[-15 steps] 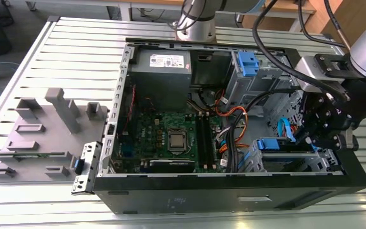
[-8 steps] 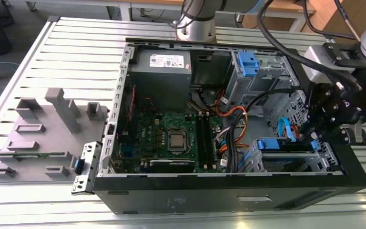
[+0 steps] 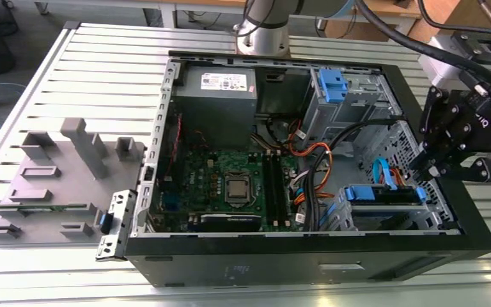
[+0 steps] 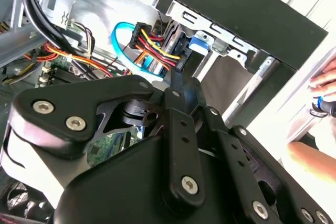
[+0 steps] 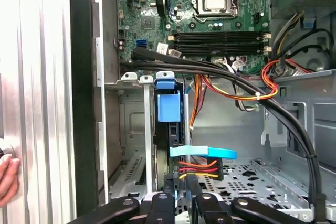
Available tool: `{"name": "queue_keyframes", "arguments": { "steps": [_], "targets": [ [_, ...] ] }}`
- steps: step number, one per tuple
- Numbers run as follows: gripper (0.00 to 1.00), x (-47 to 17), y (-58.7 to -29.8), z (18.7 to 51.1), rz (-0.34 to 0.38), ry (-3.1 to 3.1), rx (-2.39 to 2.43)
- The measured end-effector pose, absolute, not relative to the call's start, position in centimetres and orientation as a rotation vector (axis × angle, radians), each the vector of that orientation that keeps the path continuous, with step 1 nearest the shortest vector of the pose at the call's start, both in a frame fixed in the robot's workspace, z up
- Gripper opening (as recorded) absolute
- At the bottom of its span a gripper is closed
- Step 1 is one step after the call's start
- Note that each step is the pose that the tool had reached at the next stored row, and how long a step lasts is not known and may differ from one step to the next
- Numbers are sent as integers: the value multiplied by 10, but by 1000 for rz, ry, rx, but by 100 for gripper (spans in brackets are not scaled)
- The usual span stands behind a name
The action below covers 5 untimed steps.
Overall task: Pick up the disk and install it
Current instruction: 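Insert the second disk wire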
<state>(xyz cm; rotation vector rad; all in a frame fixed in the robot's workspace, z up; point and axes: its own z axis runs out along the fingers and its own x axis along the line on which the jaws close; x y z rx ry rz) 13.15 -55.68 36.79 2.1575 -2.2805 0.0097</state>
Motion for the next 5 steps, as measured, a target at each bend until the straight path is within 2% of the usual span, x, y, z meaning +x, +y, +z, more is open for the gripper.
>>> {"name": "queue_keyframes", "arguments": {
  "steps": [5],
  "targets": [
    [24,131,-557,370,10,-2281,2157]
  ]
}}
